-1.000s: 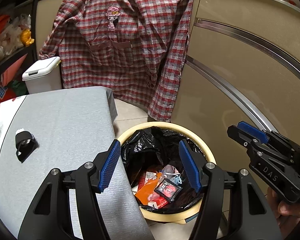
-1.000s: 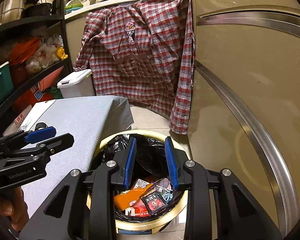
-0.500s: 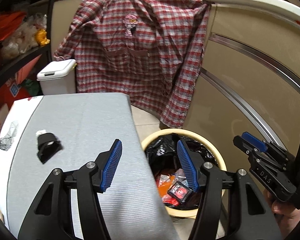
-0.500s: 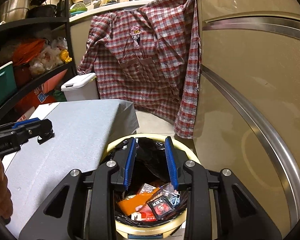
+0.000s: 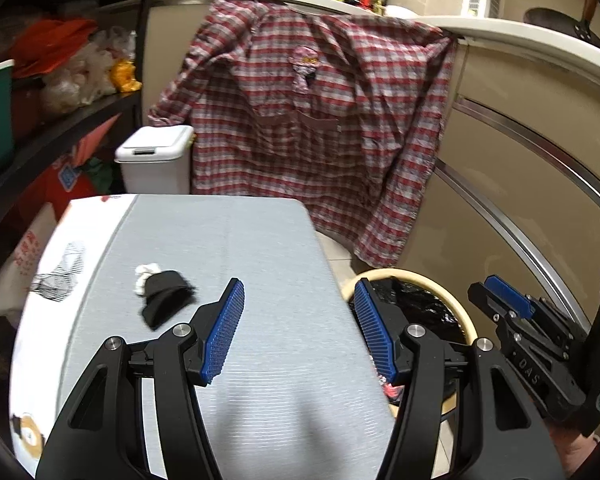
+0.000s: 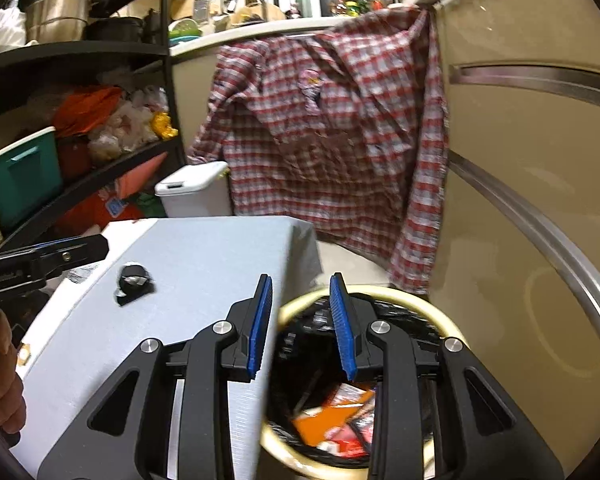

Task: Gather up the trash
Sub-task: 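Move both tools back over the table toward the black strap and tissue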

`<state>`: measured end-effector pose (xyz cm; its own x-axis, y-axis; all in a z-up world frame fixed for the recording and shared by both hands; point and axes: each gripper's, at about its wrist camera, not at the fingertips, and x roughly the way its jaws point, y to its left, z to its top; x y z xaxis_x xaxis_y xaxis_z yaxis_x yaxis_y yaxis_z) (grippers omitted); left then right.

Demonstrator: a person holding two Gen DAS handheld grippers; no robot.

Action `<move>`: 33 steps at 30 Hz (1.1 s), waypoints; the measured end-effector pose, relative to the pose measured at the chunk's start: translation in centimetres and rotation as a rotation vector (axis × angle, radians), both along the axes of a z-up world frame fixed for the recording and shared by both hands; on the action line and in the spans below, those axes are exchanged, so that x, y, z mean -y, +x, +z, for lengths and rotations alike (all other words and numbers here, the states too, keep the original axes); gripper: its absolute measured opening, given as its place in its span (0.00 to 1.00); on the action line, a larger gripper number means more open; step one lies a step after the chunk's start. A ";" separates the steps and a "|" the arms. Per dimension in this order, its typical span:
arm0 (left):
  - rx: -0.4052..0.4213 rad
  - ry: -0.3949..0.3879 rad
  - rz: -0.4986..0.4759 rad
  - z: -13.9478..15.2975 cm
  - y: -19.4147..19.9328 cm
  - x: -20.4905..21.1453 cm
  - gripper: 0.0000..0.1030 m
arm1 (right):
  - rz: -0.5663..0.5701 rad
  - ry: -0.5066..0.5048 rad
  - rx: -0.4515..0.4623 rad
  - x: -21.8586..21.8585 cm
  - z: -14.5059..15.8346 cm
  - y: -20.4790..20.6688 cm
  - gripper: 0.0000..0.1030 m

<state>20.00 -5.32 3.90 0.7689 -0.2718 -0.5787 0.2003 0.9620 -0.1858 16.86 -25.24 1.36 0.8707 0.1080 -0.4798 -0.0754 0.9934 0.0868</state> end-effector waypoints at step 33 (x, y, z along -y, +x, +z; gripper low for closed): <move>-0.105 -0.045 0.265 2.6 5.3 -19.8 0.40 | 0.217 0.106 -0.327 -22.8 -8.8 16.4 0.58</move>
